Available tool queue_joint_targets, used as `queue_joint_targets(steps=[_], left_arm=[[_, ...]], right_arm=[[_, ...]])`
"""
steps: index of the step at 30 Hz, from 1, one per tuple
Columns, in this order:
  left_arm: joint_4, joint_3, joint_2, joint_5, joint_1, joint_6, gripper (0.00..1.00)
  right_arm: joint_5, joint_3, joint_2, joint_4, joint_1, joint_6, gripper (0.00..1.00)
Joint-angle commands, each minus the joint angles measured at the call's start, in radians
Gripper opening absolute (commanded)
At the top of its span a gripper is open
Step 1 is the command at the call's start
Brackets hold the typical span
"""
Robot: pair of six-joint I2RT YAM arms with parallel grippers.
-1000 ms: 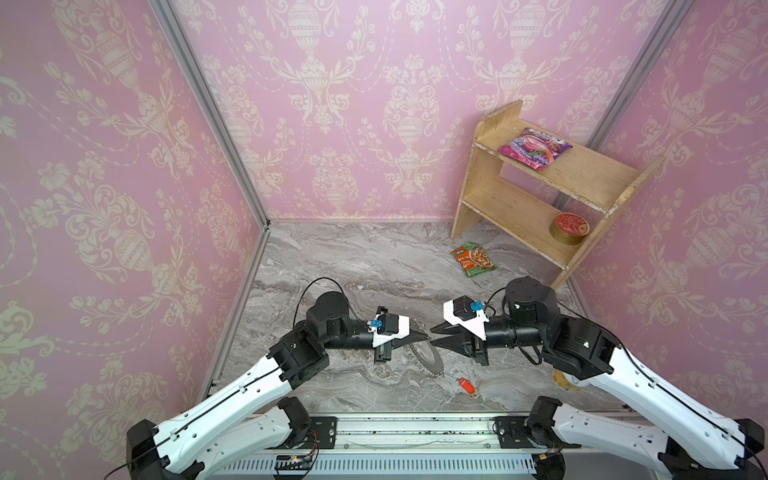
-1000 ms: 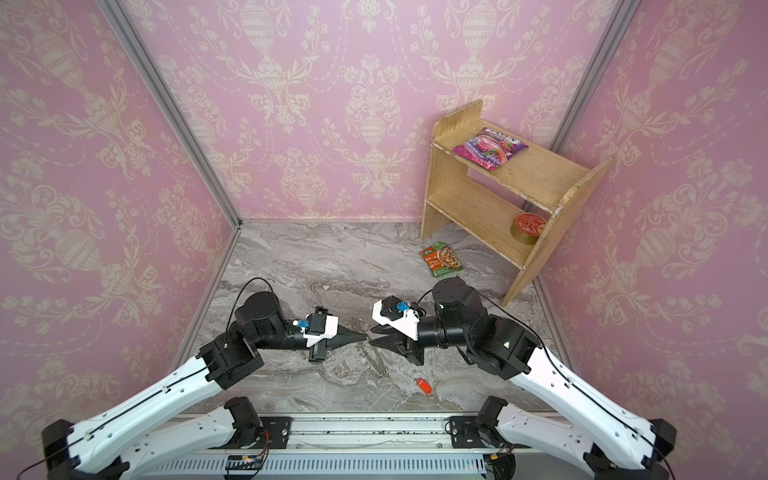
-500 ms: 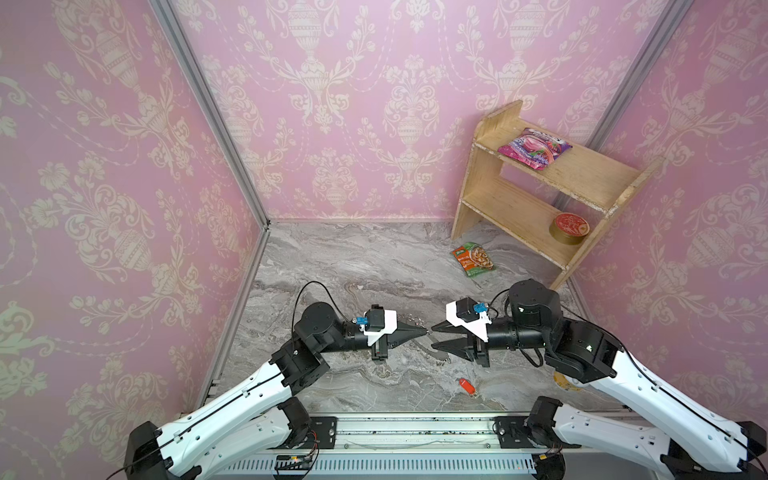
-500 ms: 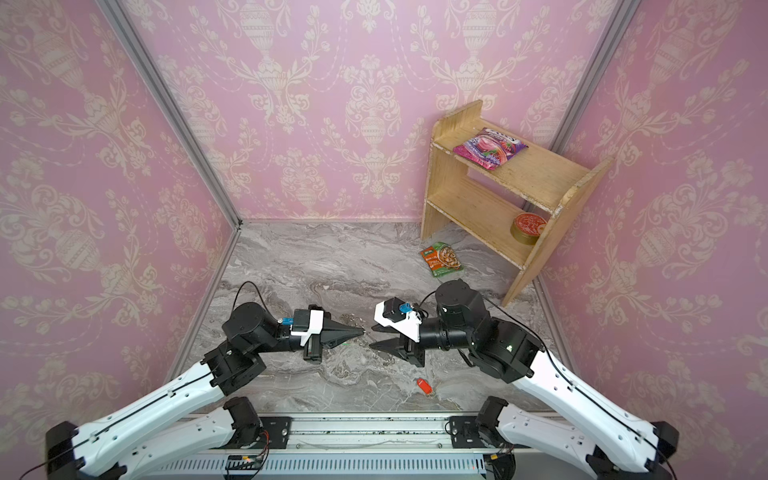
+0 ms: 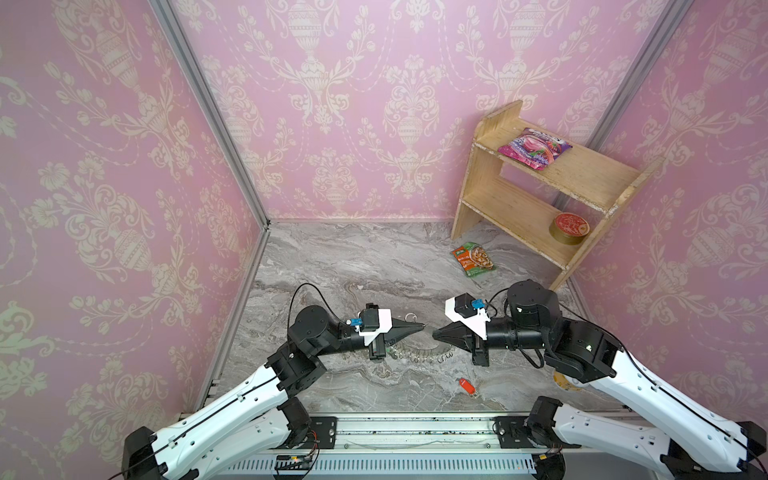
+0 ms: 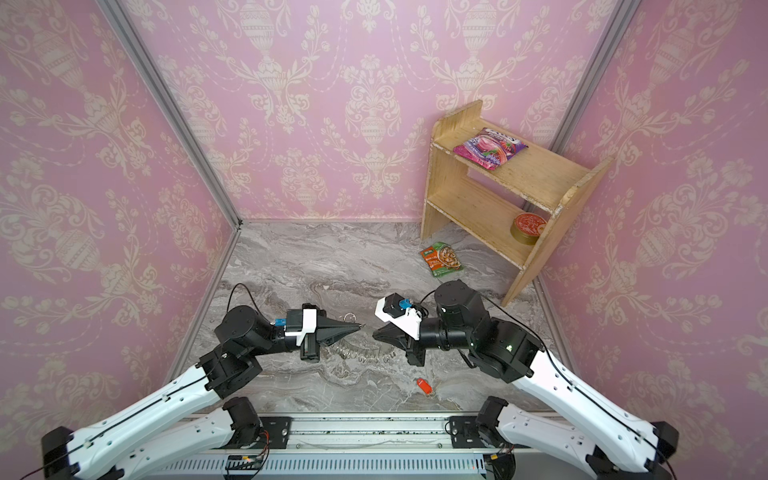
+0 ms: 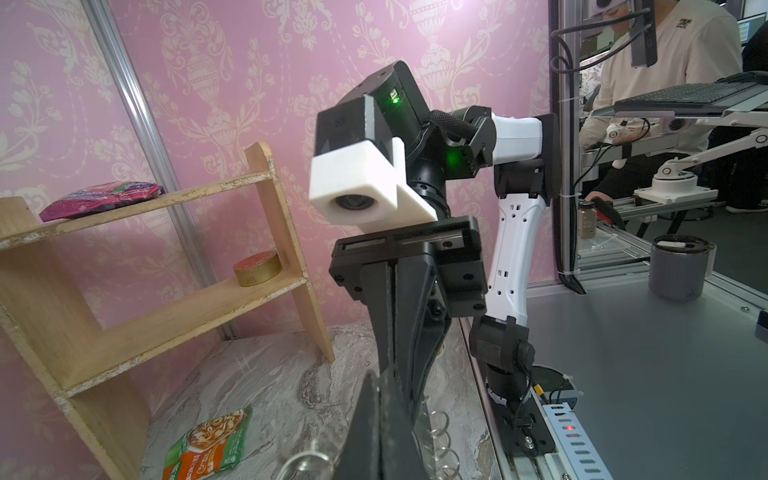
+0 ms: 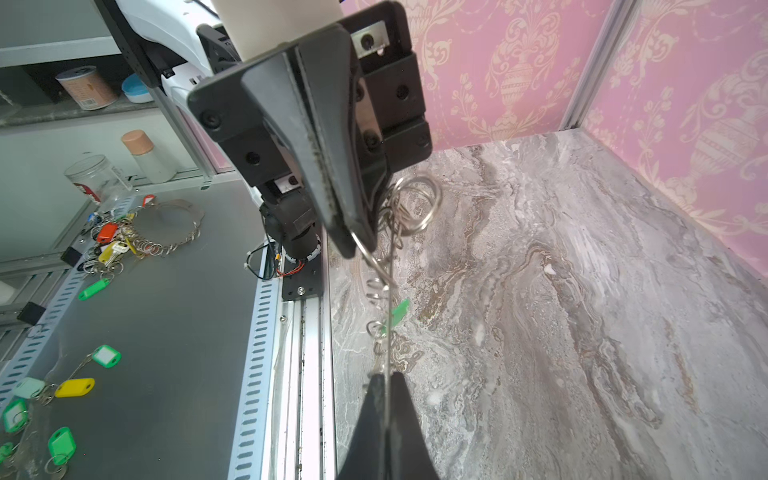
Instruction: Put the keys on the keyring
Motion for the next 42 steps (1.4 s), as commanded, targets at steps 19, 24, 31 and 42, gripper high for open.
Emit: queue_joint_targets(steps=[19, 24, 31, 42], left_arm=[[0.027, -0.025, -0.045, -0.184, -0.008, 0.103, 0.00], [0.087, -0.049, -0.053, -0.176, -0.008, 0.099, 0.00], [-0.006, -0.001, -0.004, 0.028, -0.008, 0.072, 0.00], [-0.067, 0.063, 0.071, 0.162, -0.007, 0.026, 0.00]], right_arm=[[0.105, -0.003, -0.071, 0.005, 0.078, 0.021, 0.00], [-0.099, 0.051, 0.010, -0.102, 0.079, -0.037, 0.31], [0.078, 0.039, -0.090, -0.055, 0.078, -0.068, 0.37], [0.065, 0.113, -0.024, -0.116, 0.077, -0.148, 0.23]])
